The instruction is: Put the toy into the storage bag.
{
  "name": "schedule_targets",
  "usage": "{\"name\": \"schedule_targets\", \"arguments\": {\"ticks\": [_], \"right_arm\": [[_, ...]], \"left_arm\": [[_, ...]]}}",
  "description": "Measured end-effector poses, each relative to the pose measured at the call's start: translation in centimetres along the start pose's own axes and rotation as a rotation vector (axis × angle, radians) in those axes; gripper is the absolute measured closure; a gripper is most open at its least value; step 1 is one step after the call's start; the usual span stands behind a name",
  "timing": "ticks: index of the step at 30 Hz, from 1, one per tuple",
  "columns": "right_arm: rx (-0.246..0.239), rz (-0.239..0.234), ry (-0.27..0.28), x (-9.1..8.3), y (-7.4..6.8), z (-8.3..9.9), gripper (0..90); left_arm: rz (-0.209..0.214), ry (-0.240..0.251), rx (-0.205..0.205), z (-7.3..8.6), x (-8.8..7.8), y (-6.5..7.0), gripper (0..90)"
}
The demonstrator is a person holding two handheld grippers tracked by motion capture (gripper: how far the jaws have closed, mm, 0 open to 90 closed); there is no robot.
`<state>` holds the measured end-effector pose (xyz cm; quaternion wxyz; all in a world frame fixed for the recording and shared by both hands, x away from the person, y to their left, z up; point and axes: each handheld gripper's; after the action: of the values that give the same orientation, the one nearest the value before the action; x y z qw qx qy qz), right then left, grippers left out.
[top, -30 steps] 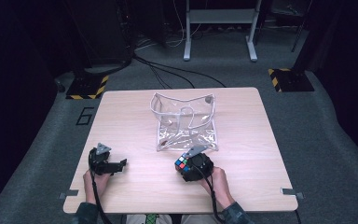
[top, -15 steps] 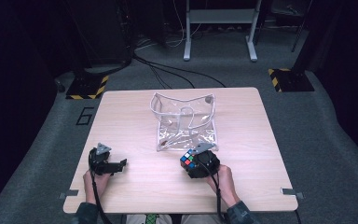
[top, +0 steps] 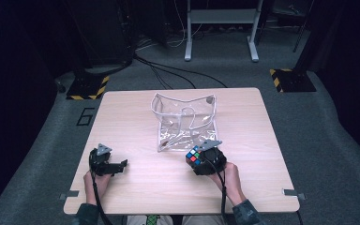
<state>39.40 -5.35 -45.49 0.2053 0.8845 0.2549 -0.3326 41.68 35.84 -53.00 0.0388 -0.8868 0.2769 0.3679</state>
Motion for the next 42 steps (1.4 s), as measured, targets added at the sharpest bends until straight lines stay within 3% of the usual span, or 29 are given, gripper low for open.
{"name": "schedule_targets", "arguments": {"ticks": [11,29,32,33,42], "right_arm": [[0.024,0.015,0.006,-1.0,1.1,-0.6,33.4],[0.011,0.032,0.031,-2.1,2.6,-1.4,33.4],[0.027,0.036,0.024,-2.4,2.7,-1.5,33.4],[0.004,0.037,0.035,-2.4,2.9,-1.6,33.4],[0.002,0.043,0.040,-3.0,3.4,-2.0,33.4]], "left_arm": [[0.000,-0.001,-0.001,0.0,0.0,0.0,7.3],[0.001,-0.001,-0.001,0.0,0.0,0.0,7.4],[0.001,-0.001,-0.001,0.0,0.0,0.0,7.4],[0.001,-0.001,-0.001,0.0,0.0,0.0,7.4],[0.001,-0.001,-0.001,0.0,0.0,0.0,7.4]]}}
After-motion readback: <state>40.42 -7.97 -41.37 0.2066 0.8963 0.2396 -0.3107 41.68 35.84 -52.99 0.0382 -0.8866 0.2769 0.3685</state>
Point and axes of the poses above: each handheld gripper's, and its own axes: x roughly forward along the jaws, z roughly out of its underside, y roughly to its right, and after that the axes turned 11 degrees about z, right-handed
